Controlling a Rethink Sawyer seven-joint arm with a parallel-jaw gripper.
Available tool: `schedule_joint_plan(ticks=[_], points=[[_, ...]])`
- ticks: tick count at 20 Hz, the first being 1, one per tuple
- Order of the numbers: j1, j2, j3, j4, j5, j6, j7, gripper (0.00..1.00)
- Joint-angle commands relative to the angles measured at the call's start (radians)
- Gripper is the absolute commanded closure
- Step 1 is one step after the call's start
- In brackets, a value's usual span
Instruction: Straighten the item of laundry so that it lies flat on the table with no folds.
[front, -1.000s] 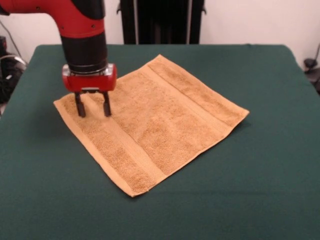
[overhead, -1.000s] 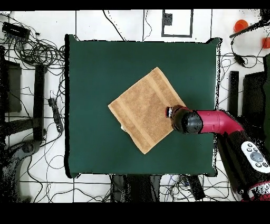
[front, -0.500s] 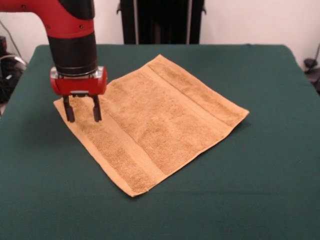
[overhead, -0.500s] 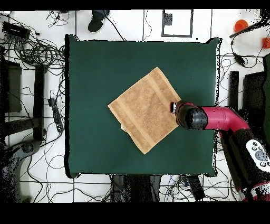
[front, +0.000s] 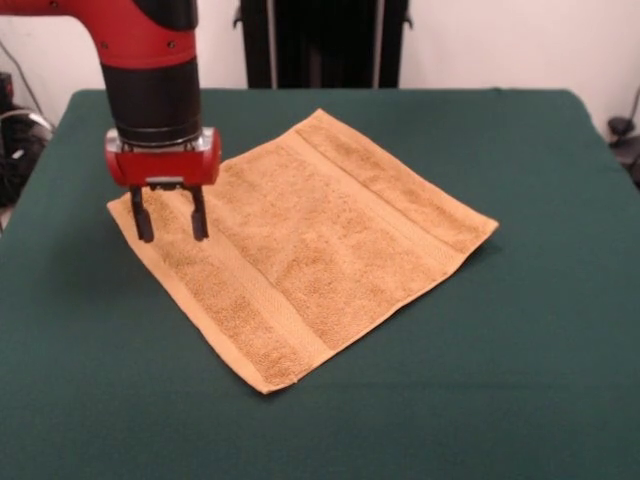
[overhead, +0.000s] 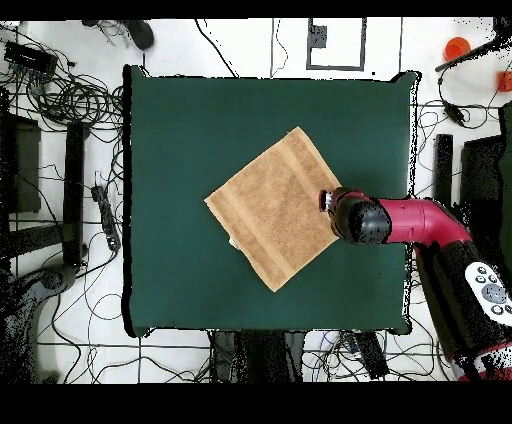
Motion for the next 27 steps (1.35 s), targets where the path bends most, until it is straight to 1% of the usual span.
schedule_joint_plan(ticks=[1, 4, 12, 14, 17, 20, 27], points=[[0.049, -0.107, 0.102, 0.101, 0.061, 0.087, -0.108, 0.0], [0.052, -0.106, 0.096, 0.113, 0.062, 0.053, -0.085, 0.0], [0.089, -0.098, 0.046, 0.117, 0.014, -0.021, -0.028, 0.0], [0.102, -0.095, 0.025, 0.114, 0.017, 0.004, -0.015, 0.0], [0.1, -0.073, 0.016, 0.117, 0.014, -0.038, 0.014, 0.0], [0.093, -0.074, 0.022, 0.121, 0.027, -0.031, 0.009, 0.0], [0.091, -0.07, 0.014, 0.126, 0.028, -0.034, 0.013, 0.0]])
